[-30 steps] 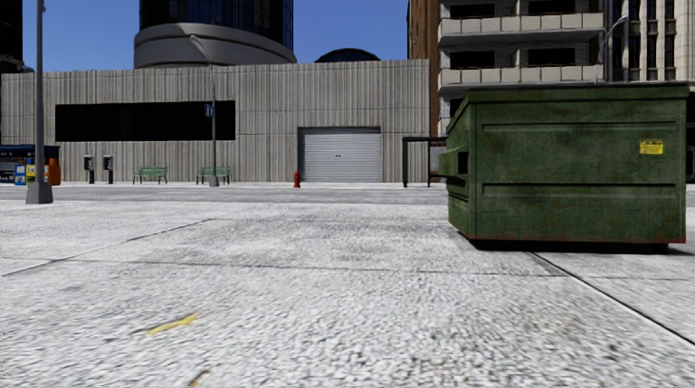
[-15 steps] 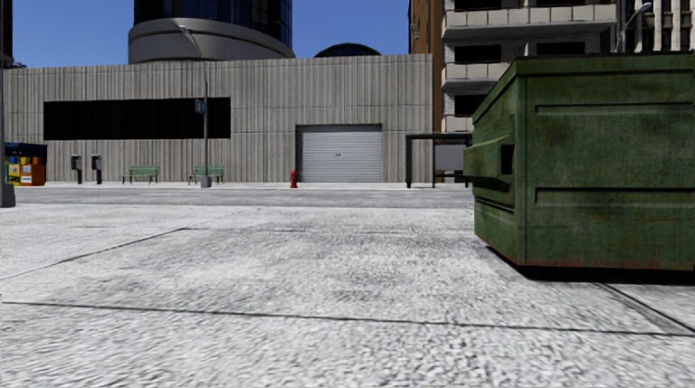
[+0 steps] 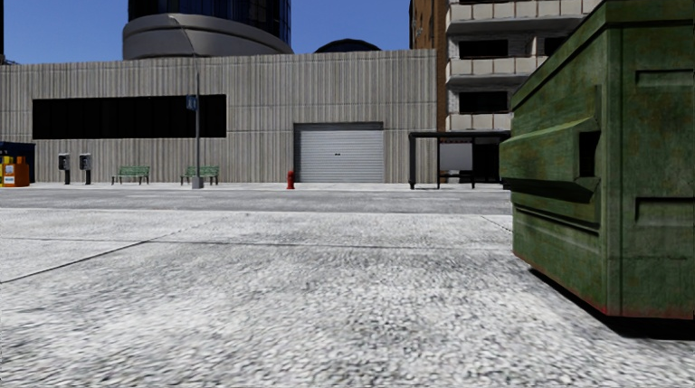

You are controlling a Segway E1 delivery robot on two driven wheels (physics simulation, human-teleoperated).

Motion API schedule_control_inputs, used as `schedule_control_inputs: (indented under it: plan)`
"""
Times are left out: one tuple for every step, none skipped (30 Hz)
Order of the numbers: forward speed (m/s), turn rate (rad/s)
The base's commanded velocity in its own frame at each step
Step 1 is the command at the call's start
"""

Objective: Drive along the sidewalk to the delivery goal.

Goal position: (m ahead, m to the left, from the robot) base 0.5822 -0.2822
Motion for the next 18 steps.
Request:
schedule_control_inputs:
  plan:
    - [1.44,0.0]
    - [1.34,0.0]
    - [1.25,0.0]
    - [1.25,0.0]
    - [1.18,0.0]
    - [1.14,0.0]
    - [1.1,0.0]
    - [1.1,0.0]
    - [1.01,0.0]
    - [0.84,0.0]
    - [0.6,0.0]
    - [0.6,0.0]
    - [0.17,0.0]
    - [0.0,0.0]
    - [0.0,0.0]
    - [0.0,0.0]
    - [0.0,0.0]
    - [0.0,0.0]
